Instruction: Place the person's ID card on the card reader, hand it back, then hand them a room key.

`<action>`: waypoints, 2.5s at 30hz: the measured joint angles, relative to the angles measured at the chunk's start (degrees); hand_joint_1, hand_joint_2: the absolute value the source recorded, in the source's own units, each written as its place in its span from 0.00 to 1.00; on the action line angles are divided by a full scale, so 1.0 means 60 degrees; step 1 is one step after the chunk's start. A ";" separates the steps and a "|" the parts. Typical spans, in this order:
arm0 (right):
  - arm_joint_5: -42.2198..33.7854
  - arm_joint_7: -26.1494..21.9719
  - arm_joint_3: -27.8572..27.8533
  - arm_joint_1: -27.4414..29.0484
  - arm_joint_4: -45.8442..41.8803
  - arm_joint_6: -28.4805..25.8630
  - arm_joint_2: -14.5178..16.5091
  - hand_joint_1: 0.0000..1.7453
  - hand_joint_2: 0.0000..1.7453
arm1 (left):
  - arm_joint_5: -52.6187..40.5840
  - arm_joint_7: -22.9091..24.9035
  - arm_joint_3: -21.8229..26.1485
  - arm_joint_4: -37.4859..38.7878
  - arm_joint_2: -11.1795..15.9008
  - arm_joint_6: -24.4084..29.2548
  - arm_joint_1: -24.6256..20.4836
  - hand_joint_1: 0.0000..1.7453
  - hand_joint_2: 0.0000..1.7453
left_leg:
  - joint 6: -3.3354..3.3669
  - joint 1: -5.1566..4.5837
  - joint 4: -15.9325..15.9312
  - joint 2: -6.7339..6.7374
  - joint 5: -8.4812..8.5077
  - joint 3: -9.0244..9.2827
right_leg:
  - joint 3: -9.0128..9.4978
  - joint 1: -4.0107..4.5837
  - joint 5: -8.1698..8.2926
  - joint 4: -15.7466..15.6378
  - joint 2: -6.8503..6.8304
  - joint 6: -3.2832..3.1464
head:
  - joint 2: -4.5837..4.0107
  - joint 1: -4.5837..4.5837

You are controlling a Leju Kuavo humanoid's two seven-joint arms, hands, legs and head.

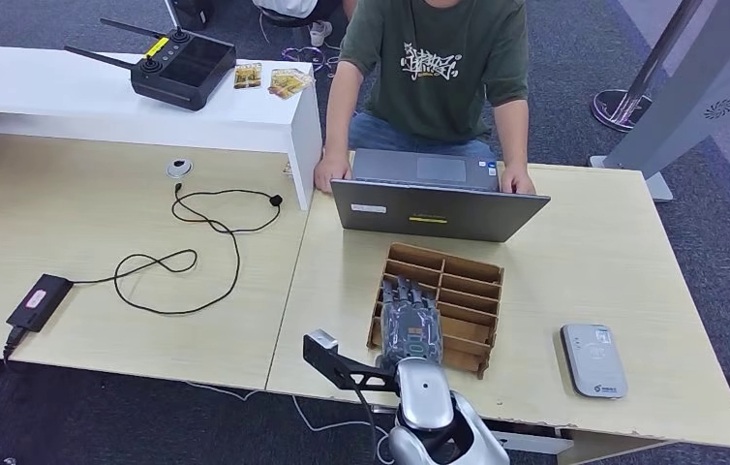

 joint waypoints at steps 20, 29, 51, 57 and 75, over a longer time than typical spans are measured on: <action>0.0376 0.0345 -0.0777 0.0353 -0.0408 -0.0197 0.0086 0.13 1.00 | -0.0057 0.0000 -0.0001 0.0000 -0.0001 0.0074 -0.0001 0.00 0.00 | 0.0000 0.0000 0.0000 0.0001 0.0000 0.0000 | -0.0001 0.0000 0.0000 -0.0001 0.0001 0.0000 | -0.0001 0.0000; 0.0444 0.0341 -0.0874 0.0435 -0.0544 -0.0199 0.0088 0.00 1.00 | -0.0050 0.0000 -0.0001 0.0000 -0.0004 0.0080 0.0000 0.00 0.00 | 0.0000 0.0000 0.0000 0.0001 0.0000 0.0000 | -0.0001 0.0000 0.0000 -0.0001 0.0001 0.0000 | -0.0001 0.0000; 0.0343 -0.0116 -0.0886 0.0390 -0.0310 -0.0316 0.0428 0.87 1.00 | 0.0070 0.0018 -0.0001 0.0000 -0.0087 0.0087 0.0003 0.00 0.00 | 0.0000 0.0000 0.0000 -0.0001 0.0000 -0.0001 | 0.0001 0.0000 0.0000 0.0000 -0.0002 0.0000 | 0.0000 0.0001; 0.0314 -0.0150 -0.0873 0.0386 -0.0289 -0.0361 0.0441 0.40 1.00 | 0.0074 0.0018 0.0000 0.0000 -0.0088 0.0084 0.0003 0.00 0.00 | 0.0000 0.0000 0.0000 -0.0001 0.0000 -0.0001 | 0.0001 0.0000 0.0000 0.0000 -0.0002 0.0000 | 0.0001 0.0000; 0.0313 -0.0088 -0.0873 0.0396 -0.0306 -0.0374 0.0439 0.00 1.00 | 0.0075 0.0056 0.0000 0.0000 -0.0087 0.0084 0.0003 0.00 0.00 | 0.0000 0.0000 0.0000 0.0000 0.0000 0.0000 | -0.0001 0.0000 -0.0001 0.0000 -0.0001 0.0000 | -0.0001 0.0000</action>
